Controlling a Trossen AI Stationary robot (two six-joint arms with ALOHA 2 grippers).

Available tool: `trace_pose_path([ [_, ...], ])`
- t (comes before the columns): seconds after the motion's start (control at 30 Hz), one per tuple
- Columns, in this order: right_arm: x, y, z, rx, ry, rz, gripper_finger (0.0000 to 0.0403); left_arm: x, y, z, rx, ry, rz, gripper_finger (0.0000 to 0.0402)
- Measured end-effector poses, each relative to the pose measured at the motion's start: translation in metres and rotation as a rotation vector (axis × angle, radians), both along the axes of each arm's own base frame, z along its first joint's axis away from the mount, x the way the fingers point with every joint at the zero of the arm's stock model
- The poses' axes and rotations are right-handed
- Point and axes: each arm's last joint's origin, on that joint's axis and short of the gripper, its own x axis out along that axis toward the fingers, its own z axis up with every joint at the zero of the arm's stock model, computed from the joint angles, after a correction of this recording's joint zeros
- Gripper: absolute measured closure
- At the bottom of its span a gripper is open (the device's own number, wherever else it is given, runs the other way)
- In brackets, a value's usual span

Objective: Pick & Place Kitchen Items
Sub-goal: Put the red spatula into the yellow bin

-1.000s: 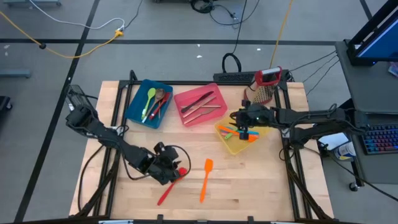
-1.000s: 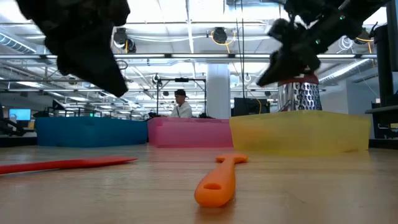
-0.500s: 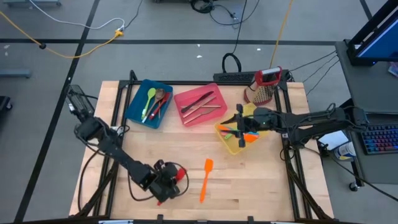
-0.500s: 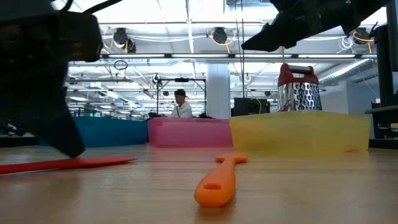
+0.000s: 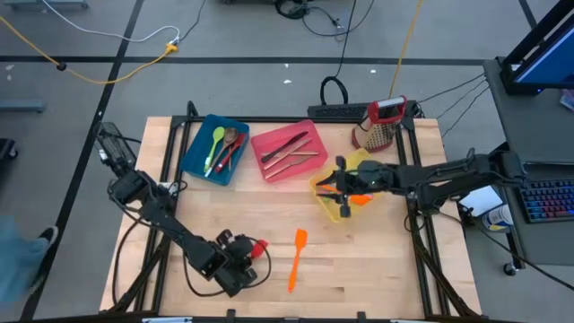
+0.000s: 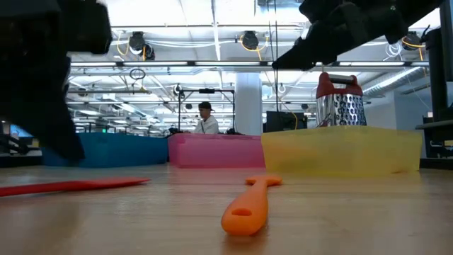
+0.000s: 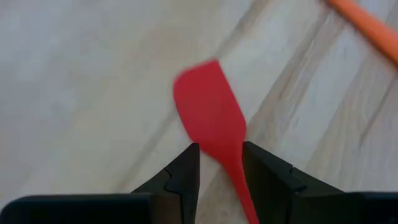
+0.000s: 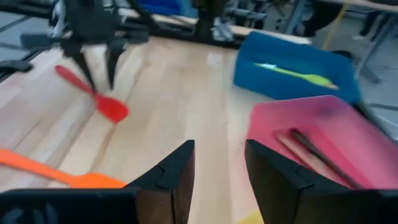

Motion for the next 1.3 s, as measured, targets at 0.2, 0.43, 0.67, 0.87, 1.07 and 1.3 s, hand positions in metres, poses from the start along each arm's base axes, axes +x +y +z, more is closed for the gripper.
trace_pose_path([
  [0.2,0.017,0.027,-0.015,-0.076,-0.021,0.130,0.0269,0.008,-0.005,0.032,0.077,0.058,-0.023,0.0280],
  [0.43,0.031,0.041,-0.024,-0.046,-0.093,0.164,0.0269,0.004,-0.017,0.037,0.007,0.058,0.006,0.0280],
  [0.67,0.038,0.044,-0.044,-0.066,-0.022,0.179,0.0269,-0.011,-0.034,0.025,-0.082,0.161,0.027,0.0280],
  [0.87,0.042,0.044,-0.047,-0.076,-0.036,0.181,0.0269,-0.021,-0.052,0.005,-0.164,0.261,0.041,0.0280],
  [1.07,0.042,0.045,-0.047,-0.077,-0.051,0.181,0.0269,-0.024,-0.065,-0.005,-0.187,0.228,0.028,0.0280],
  [1.3,0.044,0.045,-0.042,-0.074,-0.098,0.180,0.0269,-0.027,-0.067,-0.004,-0.217,0.254,0.052,0.0280],
])
